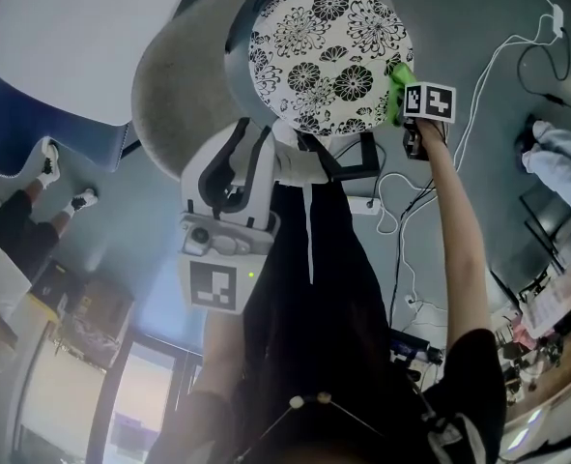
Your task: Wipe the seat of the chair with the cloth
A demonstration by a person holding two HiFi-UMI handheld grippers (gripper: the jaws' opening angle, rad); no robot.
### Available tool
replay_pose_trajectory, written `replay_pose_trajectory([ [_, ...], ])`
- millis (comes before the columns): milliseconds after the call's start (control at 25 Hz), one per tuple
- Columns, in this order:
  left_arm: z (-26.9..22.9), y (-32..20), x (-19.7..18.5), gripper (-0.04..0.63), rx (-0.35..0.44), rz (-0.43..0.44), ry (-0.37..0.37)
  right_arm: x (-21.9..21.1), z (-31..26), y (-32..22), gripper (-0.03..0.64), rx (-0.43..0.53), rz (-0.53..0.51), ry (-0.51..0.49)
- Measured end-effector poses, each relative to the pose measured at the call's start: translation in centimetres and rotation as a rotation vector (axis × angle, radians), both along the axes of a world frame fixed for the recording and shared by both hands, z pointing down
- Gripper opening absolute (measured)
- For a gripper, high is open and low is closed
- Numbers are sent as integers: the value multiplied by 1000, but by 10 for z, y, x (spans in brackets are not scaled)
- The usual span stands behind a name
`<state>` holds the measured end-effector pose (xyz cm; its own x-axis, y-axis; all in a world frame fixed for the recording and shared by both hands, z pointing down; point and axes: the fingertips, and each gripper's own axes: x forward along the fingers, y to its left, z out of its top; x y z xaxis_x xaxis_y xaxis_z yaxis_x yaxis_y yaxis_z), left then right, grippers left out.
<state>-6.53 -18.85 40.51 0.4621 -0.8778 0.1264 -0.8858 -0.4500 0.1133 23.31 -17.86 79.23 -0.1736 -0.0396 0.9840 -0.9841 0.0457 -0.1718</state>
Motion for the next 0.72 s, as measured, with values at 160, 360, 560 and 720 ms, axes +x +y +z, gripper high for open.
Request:
replay_pose_trajectory([
  [160, -7, 2, 3, 66, 1, 12, -7, 18, -15, 5, 46, 33, 63, 20],
  [360, -29, 3, 9, 66, 22, 33, -34, 5, -79, -5, 46, 206, 143, -48],
  [560, -65, 4, 15, 66, 18, 67, -77, -24, -206, -23, 46, 540, 113, -41],
  [720, -102, 4, 16, 63, -6, 94, -121, -60, -325, -27, 46, 796, 25, -41],
])
